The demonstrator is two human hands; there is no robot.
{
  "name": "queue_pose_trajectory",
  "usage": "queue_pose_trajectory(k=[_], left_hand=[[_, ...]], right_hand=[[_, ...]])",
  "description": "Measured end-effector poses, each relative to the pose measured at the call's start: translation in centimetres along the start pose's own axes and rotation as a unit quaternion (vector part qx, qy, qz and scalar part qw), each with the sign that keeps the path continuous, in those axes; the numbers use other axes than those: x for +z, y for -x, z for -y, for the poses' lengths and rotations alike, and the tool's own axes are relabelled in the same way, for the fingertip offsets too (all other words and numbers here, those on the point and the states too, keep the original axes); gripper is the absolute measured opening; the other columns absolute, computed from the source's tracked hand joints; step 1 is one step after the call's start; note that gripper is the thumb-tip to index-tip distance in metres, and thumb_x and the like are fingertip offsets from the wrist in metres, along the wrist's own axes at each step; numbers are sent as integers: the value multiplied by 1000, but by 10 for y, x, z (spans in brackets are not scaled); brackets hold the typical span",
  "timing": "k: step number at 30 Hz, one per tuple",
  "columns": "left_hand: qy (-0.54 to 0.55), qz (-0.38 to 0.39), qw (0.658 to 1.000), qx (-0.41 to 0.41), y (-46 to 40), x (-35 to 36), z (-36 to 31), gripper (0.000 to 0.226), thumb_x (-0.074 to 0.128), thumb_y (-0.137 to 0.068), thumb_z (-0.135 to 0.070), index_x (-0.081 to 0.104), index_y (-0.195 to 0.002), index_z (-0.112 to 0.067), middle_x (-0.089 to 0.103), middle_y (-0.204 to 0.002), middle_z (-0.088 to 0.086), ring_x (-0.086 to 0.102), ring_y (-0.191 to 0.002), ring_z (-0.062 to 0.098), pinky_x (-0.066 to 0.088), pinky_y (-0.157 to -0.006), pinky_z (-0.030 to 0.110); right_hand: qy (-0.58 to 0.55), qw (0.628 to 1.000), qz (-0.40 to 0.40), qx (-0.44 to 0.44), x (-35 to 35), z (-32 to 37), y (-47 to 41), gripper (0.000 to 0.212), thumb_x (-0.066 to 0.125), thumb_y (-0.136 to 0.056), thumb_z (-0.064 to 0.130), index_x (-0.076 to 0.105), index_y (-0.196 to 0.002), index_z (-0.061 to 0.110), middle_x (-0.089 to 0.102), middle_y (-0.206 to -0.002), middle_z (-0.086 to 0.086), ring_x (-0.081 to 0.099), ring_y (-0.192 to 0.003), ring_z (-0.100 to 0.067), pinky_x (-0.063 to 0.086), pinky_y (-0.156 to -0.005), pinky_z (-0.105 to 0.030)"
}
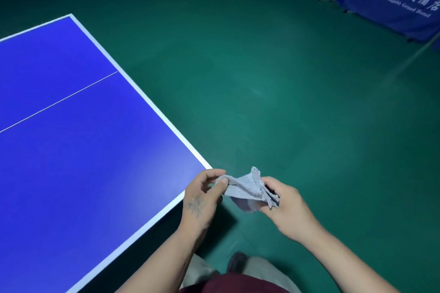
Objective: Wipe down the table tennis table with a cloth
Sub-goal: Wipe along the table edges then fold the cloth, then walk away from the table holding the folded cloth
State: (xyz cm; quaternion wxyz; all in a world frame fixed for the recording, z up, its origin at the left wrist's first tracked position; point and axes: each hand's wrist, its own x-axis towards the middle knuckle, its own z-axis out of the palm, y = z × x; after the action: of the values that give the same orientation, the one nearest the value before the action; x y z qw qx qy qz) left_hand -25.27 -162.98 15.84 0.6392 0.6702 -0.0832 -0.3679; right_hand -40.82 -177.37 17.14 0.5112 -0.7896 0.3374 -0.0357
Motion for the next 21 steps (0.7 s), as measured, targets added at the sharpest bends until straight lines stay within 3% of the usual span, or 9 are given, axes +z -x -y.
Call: queue_pose_trajectory(k=[3,5,7,10,12,15,18,21], left_hand=[[127,-7,990,-68,10,-3,-1,45,75,-72,-9,76,-118,-12,79,-109,10,65,-90,19,51,-80,30],[98,6,994,-54,20,-6,-2,61,67,-62,0,75,-120,-14,77,-118,13,65,-85,16,51,-76,26],[28,12,1000,-5,31,-12,1,64,73,-60,2,75,-120,-22,74,-116,11,58,-74,13,51,-71,25],[-124,-26,986,108,43,-21,12,55,93,-67,-30,72,-117,-40,66,-107,-4,61,-86,14,50,-82,22],[-242,-87,949,184,53,-26,12,44,87,-76,-47,70,-117,-44,63,-103,-13,59,-97,15,45,-84,15],[-322,-156,899,253,68,-38,8,35,82,-83,-39,69,-116,-39,62,-102,-20,55,-107,13,43,-83,12],[-350,-173,869,306,84,-57,5,23,80,-88,-30,73,-110,-33,61,-103,-21,57,-105,15,46,-87,21],[-273,-184,910,254,104,-80,10,13,73,-90,-29,74,-100,-36,65,-96,-19,60,-99,17,48,-82,26]], right_hand=[[58,997,31,-35,-10,-8,-2,40,72,-89,1,65,-97,40,67,-85,9,54,-74,-16,47,-68,-31],[76,994,44,-63,-14,-3,-5,50,69,-86,-3,63,-94,46,66,-87,16,54,-75,-7,45,-68,-24],[83,990,71,-86,-12,8,-8,47,72,-85,1,68,-102,44,70,-95,20,63,-85,-7,51,-74,-24],[103,981,106,-123,-1,24,-13,38,73,-85,7,72,-107,38,70,-99,19,66,-91,-10,54,-77,-31],[126,972,126,-152,10,34,-15,30,70,-84,11,67,-96,39,65,-92,19,61,-84,-8,49,-70,-28],[190,954,134,-190,26,45,-17,21,63,-83,13,59,-89,33,53,-85,13,51,-80,-9,45,-66,-33],[261,928,138,-227,45,58,-14,24,63,-86,14,61,-96,36,48,-84,13,49,-84,-8,48,-68,-35],[277,913,147,-260,64,71,-12,32,63,-84,6,54,-85,37,46,-83,12,48,-80,-10,47,-61,-35]])
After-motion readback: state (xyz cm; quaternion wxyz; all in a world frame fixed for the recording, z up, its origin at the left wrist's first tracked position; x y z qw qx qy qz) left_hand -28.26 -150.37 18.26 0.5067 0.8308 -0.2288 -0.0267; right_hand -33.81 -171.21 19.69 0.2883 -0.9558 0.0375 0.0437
